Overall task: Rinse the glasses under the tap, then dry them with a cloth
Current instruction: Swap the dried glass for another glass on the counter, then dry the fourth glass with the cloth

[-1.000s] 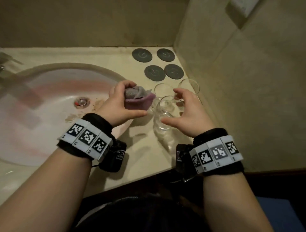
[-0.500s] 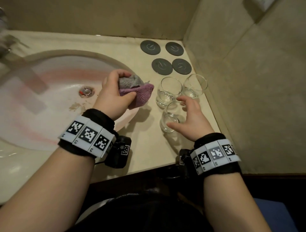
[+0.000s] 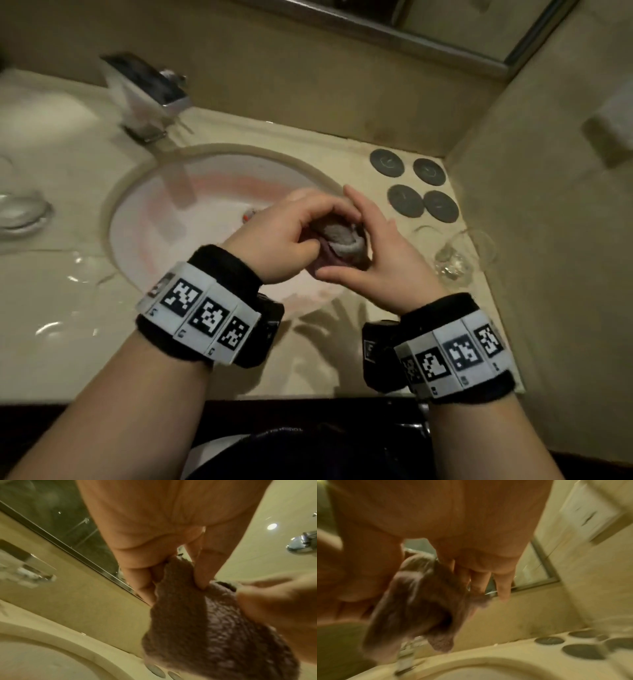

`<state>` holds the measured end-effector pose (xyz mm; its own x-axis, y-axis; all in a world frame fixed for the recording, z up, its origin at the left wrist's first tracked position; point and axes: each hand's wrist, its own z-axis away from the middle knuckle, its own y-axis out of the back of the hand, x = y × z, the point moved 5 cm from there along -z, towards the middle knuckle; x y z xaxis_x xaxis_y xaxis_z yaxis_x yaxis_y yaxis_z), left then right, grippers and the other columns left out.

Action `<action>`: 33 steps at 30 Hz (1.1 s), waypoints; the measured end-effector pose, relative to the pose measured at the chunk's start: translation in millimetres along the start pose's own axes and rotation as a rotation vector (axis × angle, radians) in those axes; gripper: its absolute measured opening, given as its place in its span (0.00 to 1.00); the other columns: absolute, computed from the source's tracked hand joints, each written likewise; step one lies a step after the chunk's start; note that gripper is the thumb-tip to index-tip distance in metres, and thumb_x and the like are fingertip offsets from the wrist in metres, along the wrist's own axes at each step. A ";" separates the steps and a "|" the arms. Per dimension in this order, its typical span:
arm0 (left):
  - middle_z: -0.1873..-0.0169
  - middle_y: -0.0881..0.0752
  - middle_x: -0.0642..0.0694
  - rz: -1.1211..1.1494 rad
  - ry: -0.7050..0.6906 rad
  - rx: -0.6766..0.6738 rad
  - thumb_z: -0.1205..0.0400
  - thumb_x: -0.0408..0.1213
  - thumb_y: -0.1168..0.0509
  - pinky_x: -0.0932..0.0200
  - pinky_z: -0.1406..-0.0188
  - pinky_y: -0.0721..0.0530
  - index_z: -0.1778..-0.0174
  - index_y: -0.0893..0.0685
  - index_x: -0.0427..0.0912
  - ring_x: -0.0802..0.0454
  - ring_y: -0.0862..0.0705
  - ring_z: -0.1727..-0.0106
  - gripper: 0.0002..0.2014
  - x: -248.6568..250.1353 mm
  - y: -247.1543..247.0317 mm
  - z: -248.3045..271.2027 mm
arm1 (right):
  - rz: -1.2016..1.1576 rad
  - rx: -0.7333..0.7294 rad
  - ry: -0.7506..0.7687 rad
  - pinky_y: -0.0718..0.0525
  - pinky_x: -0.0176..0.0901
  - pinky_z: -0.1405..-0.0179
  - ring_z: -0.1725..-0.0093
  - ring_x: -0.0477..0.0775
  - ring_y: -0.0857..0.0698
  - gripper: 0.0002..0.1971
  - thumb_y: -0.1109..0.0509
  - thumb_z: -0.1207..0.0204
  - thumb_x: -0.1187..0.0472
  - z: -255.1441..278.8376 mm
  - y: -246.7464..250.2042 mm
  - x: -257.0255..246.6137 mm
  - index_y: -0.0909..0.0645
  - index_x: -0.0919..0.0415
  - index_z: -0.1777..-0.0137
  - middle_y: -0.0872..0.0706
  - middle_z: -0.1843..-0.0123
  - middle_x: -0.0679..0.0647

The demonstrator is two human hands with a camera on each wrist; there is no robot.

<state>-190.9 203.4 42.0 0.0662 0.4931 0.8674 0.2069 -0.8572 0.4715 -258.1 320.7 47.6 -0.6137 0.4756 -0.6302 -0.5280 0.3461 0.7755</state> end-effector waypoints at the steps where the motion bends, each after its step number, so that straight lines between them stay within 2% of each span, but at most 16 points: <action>1: 0.43 0.21 0.54 -0.010 0.013 0.021 0.33 0.31 0.40 0.73 0.39 0.30 0.43 0.26 0.69 0.65 0.25 0.39 0.28 -5.7 13.5 7.1 | -0.027 -0.018 0.013 0.32 0.35 0.27 0.32 0.42 0.25 0.44 0.19 0.35 0.51 -8.8 -11.2 -10.7 0.40 0.43 0.22 0.23 0.33 0.41; 2: 0.40 0.23 0.53 -0.025 0.034 0.049 0.31 0.32 0.38 0.73 0.37 0.30 0.39 0.28 0.67 0.63 0.26 0.38 0.29 -12.7 27.5 15.0 | -0.050 -0.025 0.006 0.28 0.24 0.38 0.39 0.39 0.23 0.38 0.20 0.34 0.53 -17.1 -21.4 -20.4 0.35 0.43 0.27 0.21 0.40 0.38; 3: 0.38 0.24 0.52 -0.045 0.057 0.093 0.28 0.31 0.36 0.75 0.37 0.31 0.35 0.30 0.65 0.63 0.26 0.38 0.30 -20.4 42.1 23.0 | -0.067 -0.027 -0.007 0.27 0.20 0.48 0.44 0.38 0.22 0.30 0.21 0.32 0.55 -24.9 -30.7 -30.9 0.30 0.42 0.33 0.20 0.46 0.36; 5: 0.35 0.27 0.50 -0.086 0.140 0.217 0.23 0.31 0.33 0.72 0.37 0.29 0.27 0.32 0.59 0.62 0.25 0.39 0.30 -37.1 75.6 40.4 | -0.172 -0.025 -0.029 0.21 0.35 0.51 0.50 0.46 0.17 0.14 0.25 0.28 0.60 -41.2 -51.2 -48.3 0.23 0.43 0.50 0.16 0.54 0.40; 7: 0.32 0.29 0.48 -0.079 0.259 0.336 0.22 0.33 0.33 0.64 0.39 0.22 0.26 0.31 0.53 0.58 0.19 0.46 0.28 -53.2 110.7 59.5 | -0.414 -0.004 -0.104 0.16 0.49 0.52 0.53 0.54 0.12 0.11 0.29 0.26 0.66 -55.6 -73.2 -62.6 0.18 0.46 0.59 0.11 0.60 0.46; 9: 0.34 0.28 0.49 -0.148 0.390 0.429 0.20 0.36 0.35 0.59 0.40 0.21 0.28 0.28 0.50 0.56 0.18 0.48 0.23 -70.5 146.0 81.2 | -0.588 0.033 -0.175 0.15 0.45 0.59 0.59 0.51 0.11 0.11 0.31 0.23 0.68 -68.8 -94.0 -76.2 0.17 0.49 0.59 0.11 0.64 0.46; 13: 0.33 0.22 0.48 -0.577 0.710 0.475 0.18 0.43 0.39 0.44 0.29 0.29 0.30 0.27 0.50 0.47 0.21 0.36 0.19 -107.0 203.9 124.6 | -0.748 0.102 -0.211 0.19 0.46 0.55 0.54 0.54 0.15 0.08 0.33 0.22 0.65 -93.9 -126.8 -98.7 0.18 0.50 0.55 0.12 0.59 0.50; 15: 0.31 0.23 0.48 -0.667 0.858 0.410 0.18 0.44 0.39 0.40 0.23 0.42 0.29 0.28 0.50 0.45 0.23 0.33 0.21 -129.2 219.7 136.8 | -0.848 0.120 -0.233 0.17 0.43 0.60 0.52 0.56 0.14 0.05 0.33 0.23 0.62 -103.4 -139.2 -104.7 0.18 0.52 0.50 0.11 0.55 0.53; 17: 0.32 0.23 0.47 -0.699 0.961 0.315 0.19 0.46 0.39 0.38 0.22 0.49 0.29 0.28 0.50 0.44 0.24 0.32 0.21 -150.2 227.3 140.5 | -0.991 0.102 -0.257 0.14 0.48 0.59 0.53 0.60 0.13 0.08 0.35 0.23 0.61 -110.3 -148.2 -108.9 0.20 0.55 0.45 0.10 0.53 0.59; 20: 0.42 0.18 0.45 -0.768 1.073 0.131 0.18 0.47 0.42 0.34 0.24 0.45 0.34 0.25 0.46 0.42 0.21 0.36 0.18 -175.3 229.6 135.9 | -1.085 0.059 -0.317 0.22 0.52 0.58 0.57 0.62 0.14 0.12 0.43 0.16 0.60 -114.8 -152.2 -110.2 0.22 0.67 0.43 0.12 0.52 0.67; 22: 0.51 0.18 0.44 -0.786 1.119 0.035 0.18 0.46 0.42 0.35 0.27 0.36 0.42 0.22 0.44 0.41 0.20 0.41 0.13 -186.9 229.7 129.6 | -1.127 0.090 -0.333 0.27 0.51 0.62 0.60 0.61 0.17 0.14 0.42 0.16 0.55 -113.6 -150.6 -104.7 0.20 0.64 0.46 0.14 0.56 0.65; 24: 0.53 0.18 0.44 -0.763 1.156 -0.020 0.18 0.44 0.40 0.42 0.37 0.25 0.45 0.19 0.42 0.42 0.19 0.46 0.12 -197.2 231.4 124.2 | -1.146 0.127 -0.333 0.29 0.50 0.64 0.61 0.63 0.21 0.18 0.34 0.25 0.43 -111.9 -148.2 -102.3 0.16 0.58 0.48 0.17 0.56 0.66; 26: 0.57 0.17 0.44 -0.755 1.170 -0.022 0.19 0.42 0.38 0.51 0.54 0.22 0.48 0.16 0.41 0.46 0.19 0.57 0.11 -202.1 234.5 122.1 | -1.121 0.131 -0.361 0.29 0.45 0.72 0.63 0.61 0.22 0.34 0.30 0.37 0.34 -110.2 -147.6 -96.3 0.18 0.62 0.41 0.20 0.52 0.70; 27: 0.58 0.16 0.45 -0.749 1.162 0.002 0.19 0.42 0.39 0.52 0.59 0.23 0.49 0.15 0.42 0.47 0.20 0.60 0.11 -201.2 236.1 122.4 | -1.132 0.161 -0.363 0.29 0.42 0.77 0.66 0.59 0.21 0.39 0.31 0.37 0.34 -109.9 -144.8 -94.4 0.21 0.66 0.37 0.20 0.52 0.70; 29: 0.59 0.15 0.44 -0.705 1.100 0.107 0.18 0.44 0.40 0.53 0.59 0.23 0.52 0.14 0.42 0.46 0.18 0.59 0.12 -189.6 238.6 123.8 | -1.211 0.252 -0.385 0.28 0.38 0.82 0.71 0.53 0.20 0.34 0.31 0.30 0.41 -110.1 -137.1 -80.3 0.24 0.68 0.34 0.18 0.51 0.68; 33: 0.58 0.12 0.45 -0.323 0.827 0.442 0.19 0.47 0.36 0.51 0.49 0.19 0.54 0.14 0.44 0.46 0.16 0.53 0.10 -146.0 229.3 122.7 | -1.295 0.367 -0.472 0.18 0.38 0.73 0.66 0.50 0.14 0.09 0.37 0.18 0.63 -103.8 -121.8 -43.4 0.21 0.62 0.42 0.13 0.58 0.59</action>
<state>-33.4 -47.0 3.9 -0.7251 0.2903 0.6244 0.4514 -0.4843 0.7494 -228.1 174.0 -23.5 0.4641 -0.1377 -0.8750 -0.3318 0.8889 -0.3159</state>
